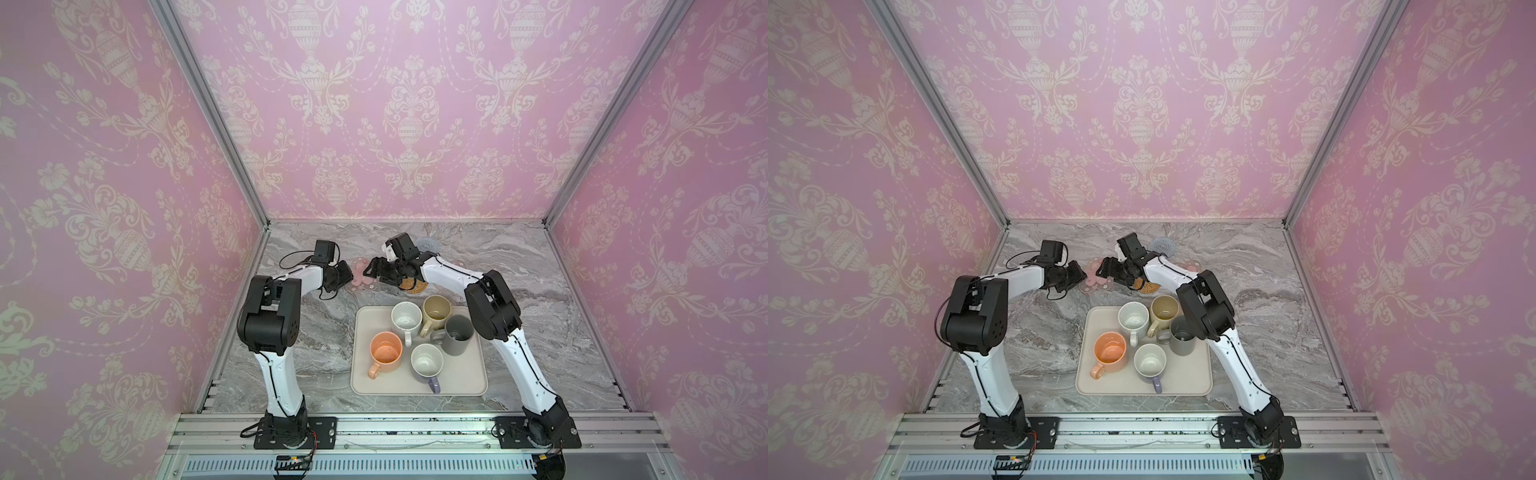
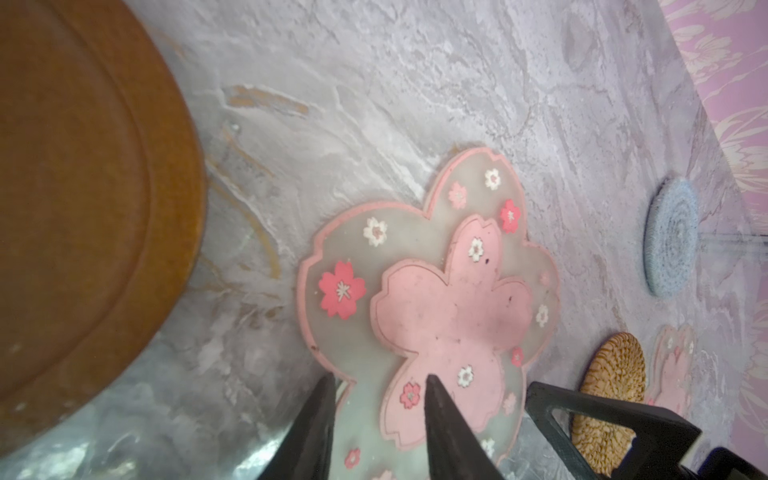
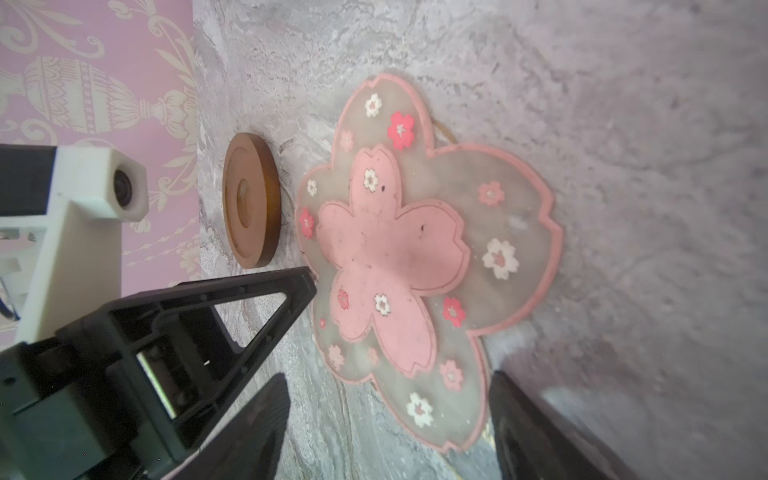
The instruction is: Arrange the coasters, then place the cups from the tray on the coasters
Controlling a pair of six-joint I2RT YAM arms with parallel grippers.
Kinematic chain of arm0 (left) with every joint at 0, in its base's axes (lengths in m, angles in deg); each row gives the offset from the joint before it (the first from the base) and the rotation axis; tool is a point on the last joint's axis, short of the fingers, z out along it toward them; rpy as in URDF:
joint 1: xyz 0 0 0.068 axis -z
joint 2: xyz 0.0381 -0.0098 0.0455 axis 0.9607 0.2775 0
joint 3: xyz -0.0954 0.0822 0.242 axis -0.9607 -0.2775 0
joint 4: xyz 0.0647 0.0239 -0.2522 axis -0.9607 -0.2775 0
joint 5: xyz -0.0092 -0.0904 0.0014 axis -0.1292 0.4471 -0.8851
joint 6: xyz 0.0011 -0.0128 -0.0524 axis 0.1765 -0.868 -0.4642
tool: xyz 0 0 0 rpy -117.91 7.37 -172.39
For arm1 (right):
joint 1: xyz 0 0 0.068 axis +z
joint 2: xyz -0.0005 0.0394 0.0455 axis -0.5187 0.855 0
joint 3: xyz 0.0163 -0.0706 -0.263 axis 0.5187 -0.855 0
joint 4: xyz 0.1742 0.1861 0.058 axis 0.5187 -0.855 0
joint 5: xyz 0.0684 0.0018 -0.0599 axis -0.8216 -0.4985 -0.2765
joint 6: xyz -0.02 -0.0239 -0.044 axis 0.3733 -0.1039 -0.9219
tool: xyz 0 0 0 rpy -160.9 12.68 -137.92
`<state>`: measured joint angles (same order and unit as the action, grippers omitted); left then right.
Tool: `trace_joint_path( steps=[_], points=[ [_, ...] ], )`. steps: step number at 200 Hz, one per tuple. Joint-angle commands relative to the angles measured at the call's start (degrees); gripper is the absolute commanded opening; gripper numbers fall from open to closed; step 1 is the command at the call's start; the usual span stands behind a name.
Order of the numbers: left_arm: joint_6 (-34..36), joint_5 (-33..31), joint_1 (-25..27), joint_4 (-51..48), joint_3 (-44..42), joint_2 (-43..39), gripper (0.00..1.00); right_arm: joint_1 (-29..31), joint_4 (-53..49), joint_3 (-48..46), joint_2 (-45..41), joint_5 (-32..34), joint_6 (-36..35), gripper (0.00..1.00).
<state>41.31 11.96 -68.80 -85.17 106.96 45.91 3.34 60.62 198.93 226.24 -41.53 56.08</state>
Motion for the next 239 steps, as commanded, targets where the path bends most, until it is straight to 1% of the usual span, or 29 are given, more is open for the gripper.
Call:
trace_joint_path(
  steps=[1,34,73,112,135,170,200,239],
  points=[
    [-2.09,1.05,0.38,-0.04,-1.28,3.24,0.38,1.01,-1.72,1.75,3.05,-0.62,0.50,0.77],
    [-3.14,1.61,0.36,1.86,-1.74,4.34,0.38,0.98,-2.61,2.21,3.16,-0.81,0.29,0.77],
    [-2.52,1.63,0.37,1.12,-1.80,3.70,0.38,0.68,-2.38,-0.98,0.99,0.23,-0.63,0.76],
    [-0.66,-1.54,0.36,-2.04,-2.19,-0.20,0.38,-0.86,-1.97,-1.90,-0.70,0.85,-1.70,0.77],
    [0.57,-3.20,0.37,-4.22,-1.76,-3.01,0.39,-1.77,-4.08,-0.46,-1.14,1.37,-3.50,0.77],
    [2.06,-6.09,0.37,-6.89,-1.47,-7.54,0.39,-2.85,-3.62,-1.35,-3.79,1.55,-4.20,0.78],
    [2.68,-5.38,0.52,-8.46,-0.57,-10.27,0.39,-3.38,-3.28,-3.18,-7.08,1.79,-5.15,0.78],
    [4.04,-2.96,2.00,-10.78,2.16,-11.00,0.38,-4.12,-2.51,-8.54,-13.02,2.35,-6.89,0.78]
  ],
)
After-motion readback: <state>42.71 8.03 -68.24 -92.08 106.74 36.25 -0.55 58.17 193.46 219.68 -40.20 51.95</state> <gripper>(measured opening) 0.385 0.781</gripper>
